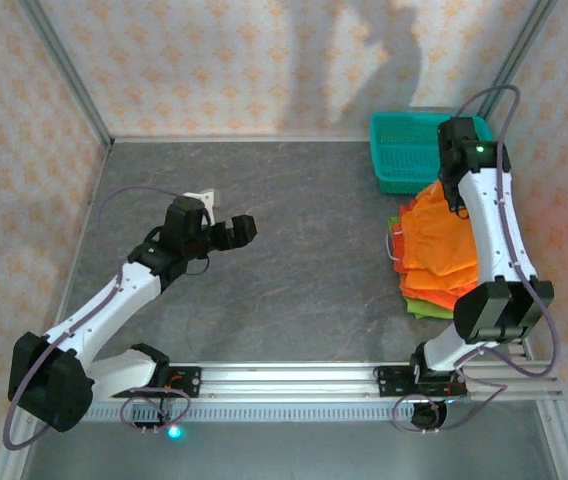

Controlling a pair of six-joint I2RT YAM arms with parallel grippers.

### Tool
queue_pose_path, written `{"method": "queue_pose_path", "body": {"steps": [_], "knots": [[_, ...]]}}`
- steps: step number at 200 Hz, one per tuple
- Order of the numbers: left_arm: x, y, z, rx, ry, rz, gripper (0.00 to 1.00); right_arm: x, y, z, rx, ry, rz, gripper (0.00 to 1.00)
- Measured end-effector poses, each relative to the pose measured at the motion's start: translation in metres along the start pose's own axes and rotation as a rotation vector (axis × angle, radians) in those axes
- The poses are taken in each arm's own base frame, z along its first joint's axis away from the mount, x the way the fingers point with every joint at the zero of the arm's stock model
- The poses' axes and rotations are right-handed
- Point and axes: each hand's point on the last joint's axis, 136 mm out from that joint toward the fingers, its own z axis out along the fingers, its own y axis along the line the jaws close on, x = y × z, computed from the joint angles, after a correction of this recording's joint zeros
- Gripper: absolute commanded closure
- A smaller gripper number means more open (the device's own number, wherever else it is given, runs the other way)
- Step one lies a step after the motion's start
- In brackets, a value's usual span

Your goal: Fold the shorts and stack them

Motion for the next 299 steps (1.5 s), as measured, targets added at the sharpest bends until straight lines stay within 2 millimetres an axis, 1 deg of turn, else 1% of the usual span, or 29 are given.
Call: {"method": "queue_pose_path", "body": {"steps": [11, 26, 31, 39, 45, 50, 57, 60, 61, 62, 63, 68, 72, 82, 95, 106, 112, 119, 130, 147, 161, 174, 184, 194, 204, 243, 267, 283, 299], "knots": [[0.001, 0.001, 0.001, -0.003, 0.004, -0.001, 0.00, 0.004, 0.002, 0.014, 0.033, 0.021, -0.023, 0.89], [0.002, 0.002, 0.001, -0.006, 0.009, -0.002, 0.00, 0.007, 0.004, 0.029, 0.069, 0.040, -0.050, 0.81], [0.002, 0.002, 0.001, -0.007, 0.011, -0.002, 0.00, 0.008, 0.004, 0.033, 0.079, 0.044, -0.050, 0.77], [0.003, 0.002, 0.001, -0.008, 0.012, -0.002, 0.00, 0.007, 0.001, 0.037, 0.097, 0.047, -0.052, 0.69], [0.003, 0.002, 0.001, -0.009, 0.012, -0.002, 0.00, 0.005, -0.002, 0.040, 0.114, 0.047, -0.043, 0.60], [0.003, 0.002, 0.001, -0.008, 0.013, -0.002, 0.00, 0.003, -0.005, 0.042, 0.131, 0.046, -0.032, 0.48], [0.003, 0.002, 0.001, -0.008, 0.013, -0.002, 0.00, 0.001, -0.009, 0.046, 0.152, 0.048, -0.022, 0.29], [0.003, 0.002, 0.001, -0.008, 0.013, -0.002, 0.00, 0.000, -0.010, 0.048, 0.161, 0.050, -0.018, 0.22], [0.003, 0.002, 0.001, -0.008, 0.013, -0.002, 0.00, -0.001, -0.012, 0.048, 0.166, 0.051, -0.016, 0.22], [0.003, 0.002, 0.001, -0.008, 0.013, -0.002, 0.00, -0.001, -0.012, 0.049, 0.168, 0.052, -0.015, 0.17], [0.003, 0.002, 0.001, -0.008, 0.013, -0.002, 0.00, -0.001, -0.013, 0.049, 0.170, 0.053, -0.012, 0.14], [0.003, 0.002, 0.001, -0.008, 0.013, -0.002, 0.00, -0.002, -0.016, 0.053, 0.183, 0.061, -0.001, 0.05], [0.003, 0.002, 0.001, -0.008, 0.012, -0.002, 0.00, -0.004, -0.018, 0.056, 0.192, 0.069, 0.015, 0.00], [0.003, 0.002, 0.001, -0.008, 0.011, -0.002, 0.00, -0.007, -0.027, 0.062, 0.206, 0.085, 0.059, 0.00], [0.002, 0.002, 0.001, -0.007, 0.010, -0.002, 0.00, -0.014, -0.038, 0.064, 0.180, 0.082, 0.162, 0.00], [0.002, 0.001, 0.000, -0.005, 0.007, -0.002, 0.00, -0.023, -0.043, 0.059, 0.110, 0.038, 0.276, 0.00], [0.002, 0.001, -0.002, -0.003, 0.004, -0.001, 0.00, -0.027, -0.045, 0.052, 0.057, 0.000, 0.343, 0.01], [0.001, 0.000, -0.003, -0.001, 0.000, -0.001, 0.00, -0.031, -0.043, 0.043, -0.014, -0.045, 0.401, 0.01], [0.002, 0.000, -0.004, 0.002, -0.004, 0.000, 0.00, -0.035, -0.032, 0.022, -0.152, -0.123, 0.475, 0.01], [0.003, 0.002, -0.005, 0.001, -0.003, 0.000, 0.00, -0.040, -0.008, -0.024, -0.415, -0.276, 0.576, 0.01], [0.005, 0.003, -0.005, -0.001, -0.003, 0.000, 0.00, -0.037, 0.015, -0.057, -0.622, -0.372, 0.629, 0.01], [0.004, 0.003, -0.006, -0.004, -0.009, 0.000, 0.00, -0.032, 0.035, -0.076, -0.777, -0.421, 0.657, 0.01], [0.003, 0.003, -0.008, -0.004, -0.016, 0.001, 0.00, -0.027, 0.051, -0.081, -0.859, -0.429, 0.666, 0.01], [0.000, 0.003, -0.010, -0.006, -0.028, 0.003, 0.00, -0.021, 0.067, -0.077, -0.914, -0.411, 0.677, 0.01], [-0.002, 0.002, -0.013, -0.006, -0.041, 0.004, 0.00, -0.016, 0.080, -0.068, -0.939, -0.377, 0.690, 0.01], [-0.003, 0.002, -0.016, -0.008, -0.051, 0.005, 0.00, 0.008, 0.128, -0.015, -0.964, -0.189, 0.775, 0.01], [0.001, 0.005, -0.014, -0.016, -0.043, 0.003, 0.00, 0.033, 0.160, 0.022, -0.951, -0.055, 0.829, 0.01], [0.003, 0.009, -0.013, -0.026, -0.041, 0.002, 0.00, 0.052, 0.181, 0.041, -0.945, 0.022, 0.852, 0.01], [0.004, 0.011, -0.013, -0.036, -0.043, 0.002, 0.00, 0.061, 0.195, 0.056, -0.941, 0.080, 0.860, 0.01]]}}
